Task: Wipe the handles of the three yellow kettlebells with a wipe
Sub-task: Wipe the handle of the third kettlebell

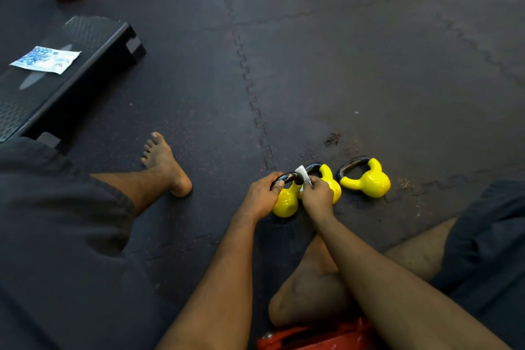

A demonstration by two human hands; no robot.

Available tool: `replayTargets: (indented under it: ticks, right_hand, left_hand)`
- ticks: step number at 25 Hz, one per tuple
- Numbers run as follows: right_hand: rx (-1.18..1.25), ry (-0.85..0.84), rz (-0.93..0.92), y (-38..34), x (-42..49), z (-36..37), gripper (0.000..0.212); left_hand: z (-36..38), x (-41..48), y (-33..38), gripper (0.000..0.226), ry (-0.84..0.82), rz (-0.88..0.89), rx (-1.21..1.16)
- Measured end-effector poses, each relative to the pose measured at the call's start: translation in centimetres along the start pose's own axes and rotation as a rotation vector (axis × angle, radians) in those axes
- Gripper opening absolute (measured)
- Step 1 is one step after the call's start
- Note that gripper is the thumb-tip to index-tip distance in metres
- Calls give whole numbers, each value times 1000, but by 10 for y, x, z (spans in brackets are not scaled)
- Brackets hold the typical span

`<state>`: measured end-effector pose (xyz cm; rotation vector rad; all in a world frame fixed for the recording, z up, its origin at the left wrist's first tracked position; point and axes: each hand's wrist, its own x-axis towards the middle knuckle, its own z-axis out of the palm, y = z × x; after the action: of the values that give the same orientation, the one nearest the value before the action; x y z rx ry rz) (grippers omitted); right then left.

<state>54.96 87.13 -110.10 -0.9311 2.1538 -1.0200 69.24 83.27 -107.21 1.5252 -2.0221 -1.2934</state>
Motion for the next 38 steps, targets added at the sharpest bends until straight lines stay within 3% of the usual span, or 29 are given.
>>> replayTargets:
  ticks: [6, 9, 14, 18, 24, 35, 38]
  right_hand:
    - [-41, 95, -134, -7, -11, 2, 25]
    - [-87, 110, -67, -1, -9, 2, 25]
    - [-39, 311, -23, -14, -12, -8, 26]
    - [-1, 104, -118, -10, -12, -2, 33]
    - [27, 145, -202, -11, -18, 2, 35]
    - [-64, 167, -100, -10, -17, -1, 32]
    - [-41, 194, -175, -15, -21, -2, 32]
  left_hand:
    - [0, -1, -2, 23, -8, -4, 0]
    - [2, 1, 0, 25, -21, 5, 13]
    - [3, 1, 0, 25, -11, 7, 10]
    - [3, 3, -3, 25, -17, -4, 3]
    - [3, 4, -2, 26, 6, -4, -26]
    - [4, 0, 0, 25, -18, 16, -9]
    - [4, -1, -1, 25, -19, 14, -16]
